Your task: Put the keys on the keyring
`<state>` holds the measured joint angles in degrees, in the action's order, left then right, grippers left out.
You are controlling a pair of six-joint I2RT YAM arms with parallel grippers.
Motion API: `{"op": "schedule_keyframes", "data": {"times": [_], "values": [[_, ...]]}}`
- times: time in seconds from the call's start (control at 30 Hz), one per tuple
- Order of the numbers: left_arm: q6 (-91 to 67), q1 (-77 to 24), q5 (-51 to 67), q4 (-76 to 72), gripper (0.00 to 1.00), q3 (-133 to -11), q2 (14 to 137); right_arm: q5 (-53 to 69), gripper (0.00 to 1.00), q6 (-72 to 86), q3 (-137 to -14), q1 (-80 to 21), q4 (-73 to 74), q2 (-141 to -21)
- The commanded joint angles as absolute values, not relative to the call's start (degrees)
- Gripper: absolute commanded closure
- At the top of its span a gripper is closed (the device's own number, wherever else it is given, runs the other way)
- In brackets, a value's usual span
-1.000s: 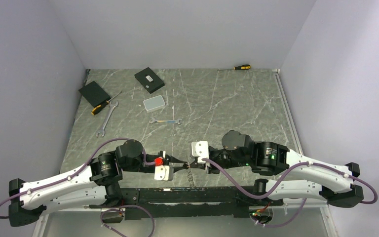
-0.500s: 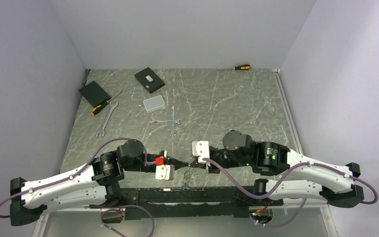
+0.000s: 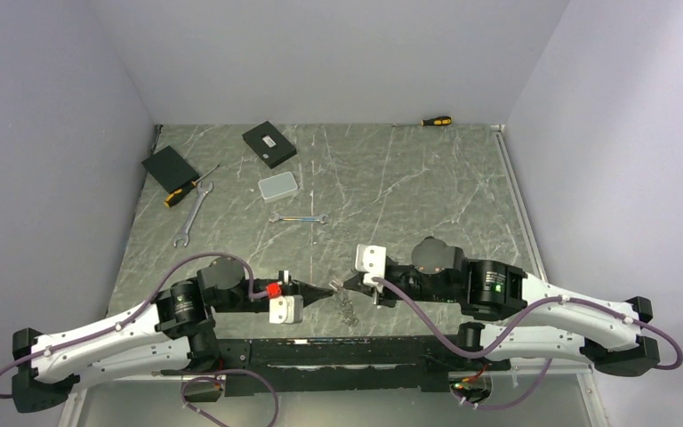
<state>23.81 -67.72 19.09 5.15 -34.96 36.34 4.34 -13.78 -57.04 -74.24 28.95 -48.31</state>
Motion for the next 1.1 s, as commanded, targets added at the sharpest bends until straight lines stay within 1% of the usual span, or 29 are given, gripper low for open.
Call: {"op": "schedule_keyframes", "data": {"times": [0.0,0.23,0.5,0.57,0.63,0.77,0.93,1.07], "values": [[21.67,-67.85,19.09,2.56,1.00,-33.55,37.65,-1.95,1.00,-9.85,-55.62,-73.92,17.84,-47.10],[20.48,-67.94,17.49,-0.35,1.00,-32.51,42.03,-7.68,1.00,-7.07,-53.61,-73.92,10.37,-46.76],[18.35,-67.94,14.95,-2.91,1.00,-31.38,43.29,-7.71,1.00,-6.37,-52.36,-73.85,8.01,-46.29],[18.01,-67.99,14.59,-2.66,0.90,-31.21,42.62,-7.33,1.00,-6.35,-51.94,-73.83,7.72,-46.02],[17.76,-67.94,13.98,-2.08,0.86,-31.13,41.33,-6.94,1.00,-6.41,-51.33,-73.83,7.17,-45.44],[18.57,-67.94,13.06,0.60,0.87,-31.92,38.52,-6.12,1.00,-6.42,-49.63,-73.83,6.12,-43.87],[19.19,-67.94,13.10,4.83,0.81,-34.27,37.17,-5.67,1.00,-6.57,-49.13,-73.83,6.36,-43.13],[18.78,-67.94,12.39,4.74,0.77,-34.76,35.71,-5.51,1.00,-6.44,-49.04,-73.83,6.92,-43.06]]}}
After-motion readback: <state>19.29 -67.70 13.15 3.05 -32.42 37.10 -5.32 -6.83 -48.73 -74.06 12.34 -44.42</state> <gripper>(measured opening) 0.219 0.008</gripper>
